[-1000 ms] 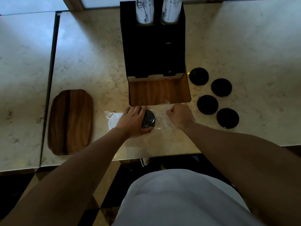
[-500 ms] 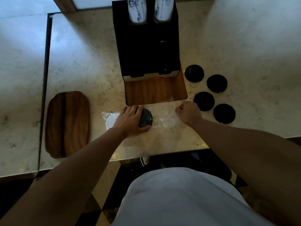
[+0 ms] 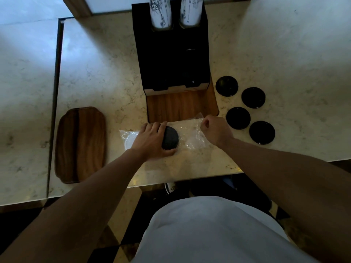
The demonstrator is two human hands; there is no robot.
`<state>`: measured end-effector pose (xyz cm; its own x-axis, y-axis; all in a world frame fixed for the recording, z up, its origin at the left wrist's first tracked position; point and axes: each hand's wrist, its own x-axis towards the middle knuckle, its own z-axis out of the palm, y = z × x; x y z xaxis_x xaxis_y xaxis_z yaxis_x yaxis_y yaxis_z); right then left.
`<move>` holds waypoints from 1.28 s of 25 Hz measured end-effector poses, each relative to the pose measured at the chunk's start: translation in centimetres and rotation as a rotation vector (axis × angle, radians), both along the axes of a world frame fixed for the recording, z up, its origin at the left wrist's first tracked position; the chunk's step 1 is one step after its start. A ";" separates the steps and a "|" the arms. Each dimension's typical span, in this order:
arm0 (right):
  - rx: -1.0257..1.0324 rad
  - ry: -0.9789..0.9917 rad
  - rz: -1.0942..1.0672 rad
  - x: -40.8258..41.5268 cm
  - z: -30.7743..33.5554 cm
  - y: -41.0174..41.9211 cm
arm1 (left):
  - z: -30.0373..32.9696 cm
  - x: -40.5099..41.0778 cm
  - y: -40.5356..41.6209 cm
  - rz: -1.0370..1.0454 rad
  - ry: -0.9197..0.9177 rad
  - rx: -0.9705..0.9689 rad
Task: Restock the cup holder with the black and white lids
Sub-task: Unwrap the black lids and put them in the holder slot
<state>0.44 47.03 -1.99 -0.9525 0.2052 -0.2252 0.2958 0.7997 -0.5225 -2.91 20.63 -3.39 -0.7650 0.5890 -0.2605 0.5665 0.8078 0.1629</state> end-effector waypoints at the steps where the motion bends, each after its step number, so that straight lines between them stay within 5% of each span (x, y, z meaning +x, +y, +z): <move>1: 0.012 -0.016 0.048 -0.1 -0.1 -0.3 | 0.0 0.0 -0.1 0.001 0.002 -0.006; 8: -0.020 -0.195 -0.062 -1.2 -1.0 -1.5 | 0.0 -0.1 -1.0 0.026 -0.019 -0.040; 12: -0.612 -0.356 -0.449 -1.7 -0.2 -2.6 | 0.1 -0.3 -1.6 0.050 -0.025 -0.072; 19: -0.996 -0.478 -0.623 -1.3 1.0 -2.4 | 0.1 -0.2 -2.1 0.034 -0.027 -0.082; 32: -0.846 -0.436 -0.464 -0.7 -0.4 -1.2 | 0.9 0.0 -1.7 -0.001 -0.046 -0.096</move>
<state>-0.27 45.85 -2.41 -0.6234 0.1447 -0.7684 0.7751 -0.0146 -0.6317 -2.88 18.95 -2.49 -0.7505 0.5601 -0.3508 0.5609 0.8205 0.1102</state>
